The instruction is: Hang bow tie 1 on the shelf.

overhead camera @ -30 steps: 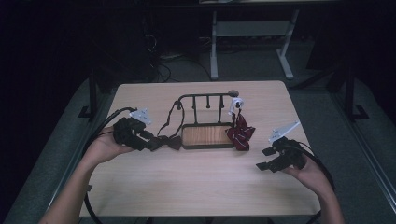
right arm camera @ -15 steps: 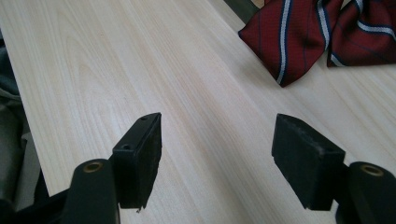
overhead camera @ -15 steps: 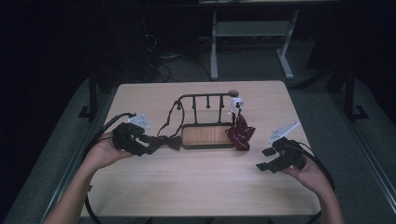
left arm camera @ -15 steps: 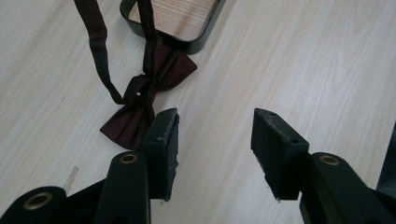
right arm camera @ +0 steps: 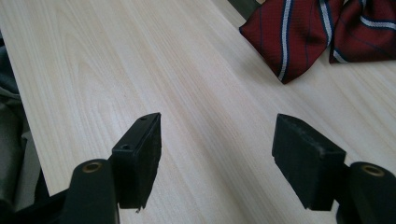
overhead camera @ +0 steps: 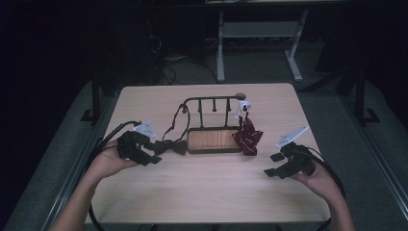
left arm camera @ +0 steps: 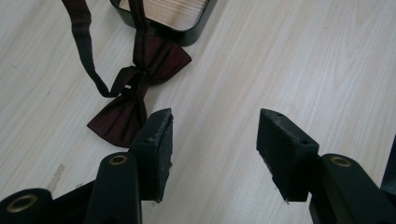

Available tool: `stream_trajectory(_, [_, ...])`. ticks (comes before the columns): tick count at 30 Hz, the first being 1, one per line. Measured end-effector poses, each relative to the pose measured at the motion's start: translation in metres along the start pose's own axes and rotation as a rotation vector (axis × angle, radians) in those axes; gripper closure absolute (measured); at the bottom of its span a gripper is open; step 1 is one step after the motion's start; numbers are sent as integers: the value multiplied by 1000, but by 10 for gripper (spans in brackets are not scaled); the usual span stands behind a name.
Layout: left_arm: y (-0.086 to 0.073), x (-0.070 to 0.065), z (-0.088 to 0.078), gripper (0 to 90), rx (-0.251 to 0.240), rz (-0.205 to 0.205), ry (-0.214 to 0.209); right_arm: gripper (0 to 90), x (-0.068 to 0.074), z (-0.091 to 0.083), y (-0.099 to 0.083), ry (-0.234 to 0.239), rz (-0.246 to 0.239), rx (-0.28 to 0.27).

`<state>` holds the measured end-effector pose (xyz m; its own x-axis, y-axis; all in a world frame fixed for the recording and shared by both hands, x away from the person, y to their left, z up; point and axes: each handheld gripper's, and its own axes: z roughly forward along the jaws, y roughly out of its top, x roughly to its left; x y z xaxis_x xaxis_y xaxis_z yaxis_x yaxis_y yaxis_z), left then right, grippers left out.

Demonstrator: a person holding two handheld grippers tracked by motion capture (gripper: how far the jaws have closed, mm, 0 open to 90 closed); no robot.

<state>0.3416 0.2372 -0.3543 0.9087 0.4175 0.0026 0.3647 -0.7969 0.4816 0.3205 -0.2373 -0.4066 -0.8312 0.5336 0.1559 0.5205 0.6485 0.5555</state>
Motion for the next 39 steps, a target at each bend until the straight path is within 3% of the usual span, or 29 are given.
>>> stream_trajectory(23, [-17,-7,13,381,-5,-24,15,321,-1,2,-4,2,5,9])
stream_trajectory(39, [-26,-18,25,368,-9,-17,19,321,-1,8,-6,21,7,12])
